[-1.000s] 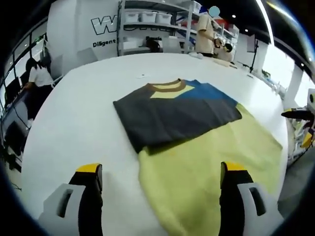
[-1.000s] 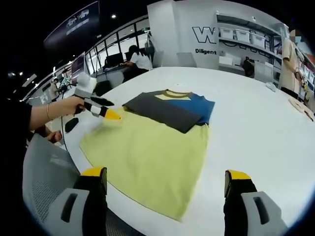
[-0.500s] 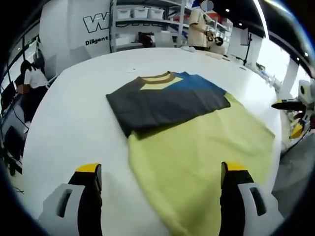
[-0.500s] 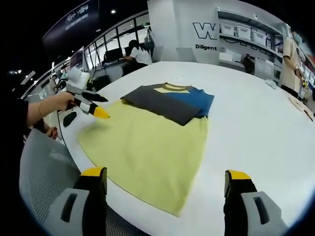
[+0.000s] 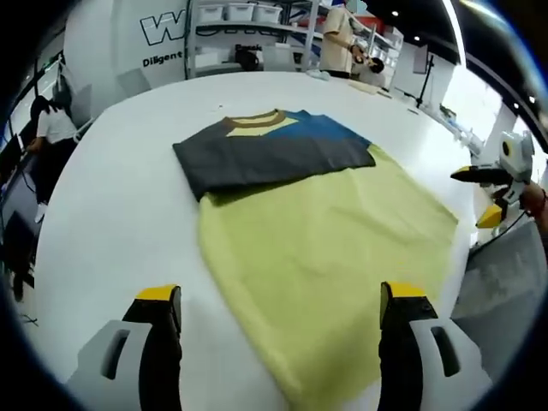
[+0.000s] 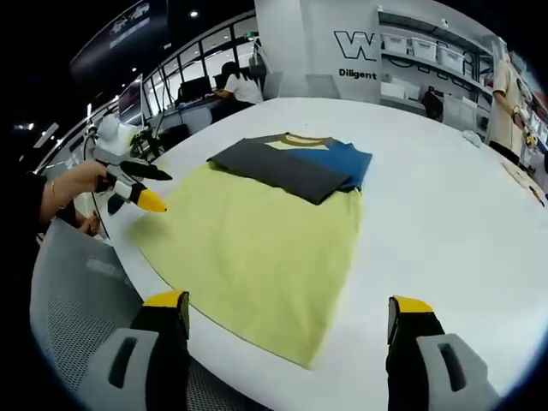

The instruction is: Fold the garment on the visible template until the final outline fits inside the template.

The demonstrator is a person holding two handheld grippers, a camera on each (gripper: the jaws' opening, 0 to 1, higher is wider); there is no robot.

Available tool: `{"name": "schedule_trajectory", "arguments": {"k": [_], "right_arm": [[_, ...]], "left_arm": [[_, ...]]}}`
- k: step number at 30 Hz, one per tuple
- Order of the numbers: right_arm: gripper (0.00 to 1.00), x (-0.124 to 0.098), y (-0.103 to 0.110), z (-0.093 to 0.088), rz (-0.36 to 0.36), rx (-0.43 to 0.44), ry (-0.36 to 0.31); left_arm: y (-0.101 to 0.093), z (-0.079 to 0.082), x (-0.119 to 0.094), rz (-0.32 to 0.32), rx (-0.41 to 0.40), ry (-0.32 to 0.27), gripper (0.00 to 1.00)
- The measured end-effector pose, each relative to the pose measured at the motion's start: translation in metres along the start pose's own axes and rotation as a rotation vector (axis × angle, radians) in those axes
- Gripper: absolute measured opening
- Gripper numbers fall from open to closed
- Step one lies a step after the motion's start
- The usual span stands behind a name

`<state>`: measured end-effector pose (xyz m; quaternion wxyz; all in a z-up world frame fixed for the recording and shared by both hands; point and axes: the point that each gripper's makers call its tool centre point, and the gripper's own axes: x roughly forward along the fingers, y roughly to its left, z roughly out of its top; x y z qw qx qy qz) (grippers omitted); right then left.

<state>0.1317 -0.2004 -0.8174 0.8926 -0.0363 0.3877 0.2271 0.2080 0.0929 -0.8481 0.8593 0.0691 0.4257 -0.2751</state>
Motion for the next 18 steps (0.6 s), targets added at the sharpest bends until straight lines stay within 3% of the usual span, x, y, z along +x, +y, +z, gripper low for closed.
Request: {"name": "schedule_trajectory", "arguments": {"k": [6,12,14,18], "right_arm": [[0.9,0.002,0.001,-0.005,0.007,0.0,0.02],[0.79,0.003,-0.004,-0.013,-0.008,0.01,0.052],[0.75,0.003,-0.005,-0.019,-0.017,-0.001,0.075],[0.74,0.004,-0.005,-0.024,-0.028,-0.018,0.096]], "left_arm": [[-0.003,-0.011,-0.007,0.018,-0.002,0.012,0.92],[-0.006,-0.025,-0.017,0.037,0.015,0.062,0.85],[-0.005,-0.035,-0.023,0.059,0.025,0.103,0.84],[-0.005,-0.042,-0.026,0.08,0.042,0.119,0.77]]}}
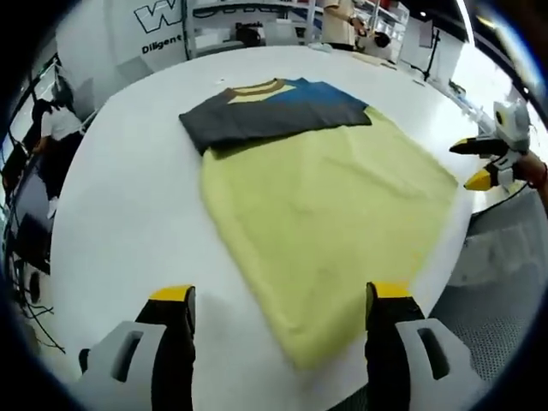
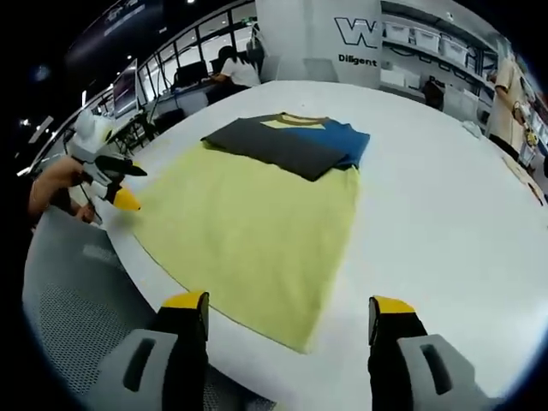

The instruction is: Fold the garment on the visible template until the final outline fits inside the template.

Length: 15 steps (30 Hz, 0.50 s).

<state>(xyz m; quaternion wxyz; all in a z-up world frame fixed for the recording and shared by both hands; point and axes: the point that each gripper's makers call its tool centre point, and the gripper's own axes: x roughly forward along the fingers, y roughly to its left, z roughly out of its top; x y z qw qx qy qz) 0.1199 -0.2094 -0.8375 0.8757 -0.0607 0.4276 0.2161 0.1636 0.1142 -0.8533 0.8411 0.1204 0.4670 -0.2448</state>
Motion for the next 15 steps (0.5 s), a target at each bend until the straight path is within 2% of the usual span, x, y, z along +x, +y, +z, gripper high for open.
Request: {"name": "schedule_trajectory", "arguments": {"k": [2,7,10,13,15], "right_arm": [[0.7,0.001,-0.002,-0.004,-0.007,0.005,0.017],[0.51,0.003,-0.002,-0.013,0.001,0.028,0.048],[0.52,0.004,-0.004,-0.017,-0.015,0.026,0.068],[0.48,0.004,-0.006,-0.02,-0.024,0.026,0.082],[0.44,0.005,-0.005,-0.021,-0.016,0.039,0.082]], "left_arm": [[-0.003,-0.005,-0.002,-0.01,-0.023,0.02,0.75],[-0.014,-0.009,-0.005,-0.04,-0.079,0.003,0.66],[-0.016,-0.013,-0.005,-0.035,-0.079,0.009,0.61],[-0.019,-0.017,-0.005,-0.042,-0.09,0.025,0.5],[-0.02,-0.019,-0.005,-0.041,-0.093,0.027,0.5]]}}
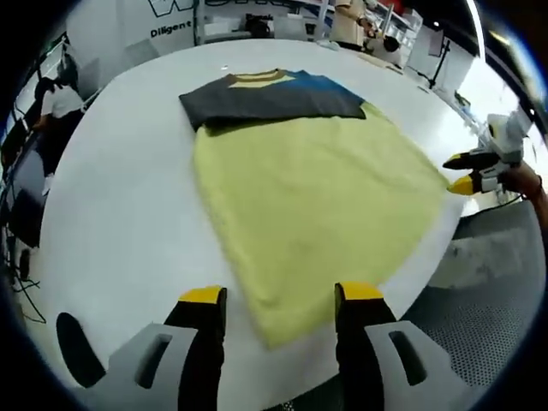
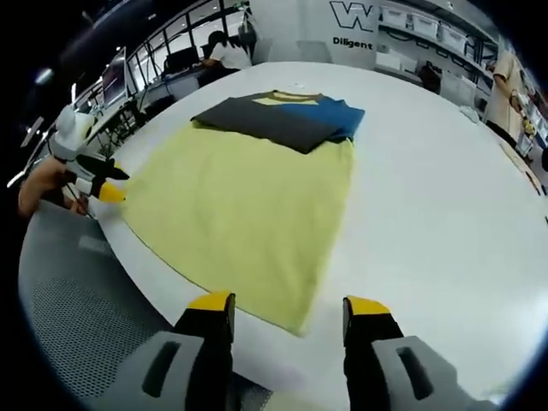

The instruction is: Fold the garment on the visible template until the final outline fits inside the template.

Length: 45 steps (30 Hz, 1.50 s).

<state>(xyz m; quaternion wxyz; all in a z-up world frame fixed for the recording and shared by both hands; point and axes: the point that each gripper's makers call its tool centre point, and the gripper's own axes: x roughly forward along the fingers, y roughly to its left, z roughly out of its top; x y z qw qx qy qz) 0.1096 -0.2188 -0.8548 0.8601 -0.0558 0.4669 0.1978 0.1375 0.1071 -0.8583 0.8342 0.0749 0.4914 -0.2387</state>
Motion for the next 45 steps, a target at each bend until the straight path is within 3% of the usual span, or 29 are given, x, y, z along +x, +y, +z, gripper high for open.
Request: {"name": "schedule_trajectory", "arguments": {"k": [2,10,18,25,28,34,45], "right_arm": [[0.41,0.001,0.0,-0.002,0.004,0.007,0.008],[0.26,0.004,-0.002,-0.009,-0.009,0.013,0.036],[0.15,0.006,-0.001,-0.013,-0.009,0.013,0.053],[0.03,0.006,-0.009,-0.014,-0.04,0.026,0.055],[0.01,0.006,-0.01,-0.014,-0.041,0.044,0.056],[0.0,0.007,-0.01,-0.014,-0.036,0.044,0.056],[0.0,0.007,-0.008,-0.014,-0.031,0.03,0.069]], "left_arm": [[0.002,-0.004,0.0,0.015,-0.016,0.009,0.5],[0.005,-0.017,-0.006,0.038,-0.057,0.068,0.37],[-0.001,-0.02,-0.006,0.027,-0.074,0.068,0.26],[0.002,-0.023,-0.006,0.065,-0.084,0.079,0.13],[0.006,-0.024,-0.006,0.077,-0.081,0.08,0.07],[0.002,-0.025,-0.006,0.072,-0.052,0.091,0.05],[0.001,-0.029,-0.008,0.065,-0.034,0.1,0.07]]}}
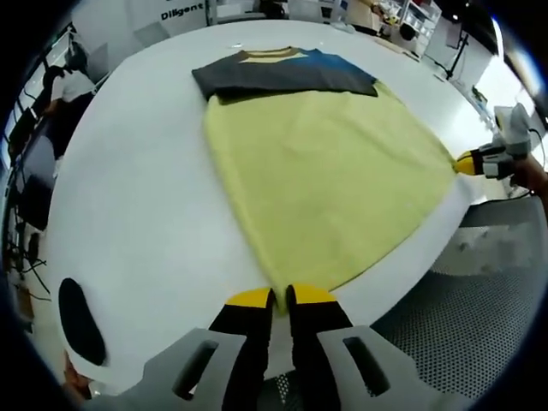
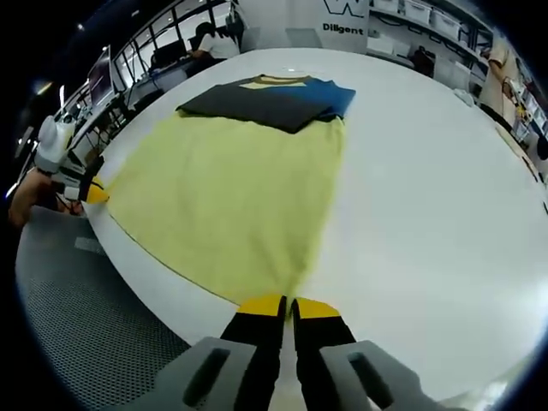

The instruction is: Fold the garment on the visible template until the final outline fits inside the template.

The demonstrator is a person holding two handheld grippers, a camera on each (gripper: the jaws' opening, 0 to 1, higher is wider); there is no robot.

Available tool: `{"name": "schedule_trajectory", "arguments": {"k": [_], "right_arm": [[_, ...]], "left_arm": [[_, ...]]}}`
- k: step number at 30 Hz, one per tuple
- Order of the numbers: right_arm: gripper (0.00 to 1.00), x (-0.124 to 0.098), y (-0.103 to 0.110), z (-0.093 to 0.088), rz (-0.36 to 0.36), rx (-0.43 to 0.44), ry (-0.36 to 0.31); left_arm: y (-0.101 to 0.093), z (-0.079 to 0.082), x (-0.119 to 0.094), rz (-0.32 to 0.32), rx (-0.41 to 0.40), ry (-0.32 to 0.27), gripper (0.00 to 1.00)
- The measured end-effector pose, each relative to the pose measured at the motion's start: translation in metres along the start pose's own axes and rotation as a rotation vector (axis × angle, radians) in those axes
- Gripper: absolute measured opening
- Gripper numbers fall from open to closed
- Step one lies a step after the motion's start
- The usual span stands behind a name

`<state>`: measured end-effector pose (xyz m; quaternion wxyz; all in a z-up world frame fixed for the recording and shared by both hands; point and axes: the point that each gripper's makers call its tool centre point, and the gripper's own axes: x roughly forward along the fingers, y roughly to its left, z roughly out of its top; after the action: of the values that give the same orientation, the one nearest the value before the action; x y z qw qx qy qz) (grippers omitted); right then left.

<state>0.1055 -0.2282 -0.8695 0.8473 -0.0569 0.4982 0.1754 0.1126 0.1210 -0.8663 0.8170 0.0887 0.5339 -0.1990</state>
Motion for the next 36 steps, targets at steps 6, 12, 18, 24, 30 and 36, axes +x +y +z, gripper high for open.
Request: {"name": "schedule_trajectory", "arguments": {"k": [6,12,18,24,30,36], "right_arm": [[0.0,-0.001,0.001,0.0,0.001,-0.004,0.002],[0.0,-0.006,0.002,-0.004,0.015,-0.017,0.036],[0.0,-0.013,0.01,-0.01,0.039,-0.053,0.094],[0.0,-0.017,0.013,-0.013,0.063,-0.048,0.123],[0.0,-0.02,0.019,-0.024,0.084,-0.064,0.171],[0.0,-0.021,0.023,-0.032,0.099,-0.072,0.199]], "left_arm": [[-0.002,0.0,0.0,-0.016,0.015,0.009,0.03],[-0.004,-0.004,-0.002,-0.027,0.07,0.034,0.03],[-0.004,-0.01,-0.004,-0.042,0.081,0.056,0.03],[-0.004,-0.014,-0.006,-0.045,0.09,0.07,0.03],[-0.006,-0.022,-0.009,-0.063,0.088,0.087,0.03],[-0.008,-0.028,-0.011,-0.069,0.099,0.108,0.03]]}}
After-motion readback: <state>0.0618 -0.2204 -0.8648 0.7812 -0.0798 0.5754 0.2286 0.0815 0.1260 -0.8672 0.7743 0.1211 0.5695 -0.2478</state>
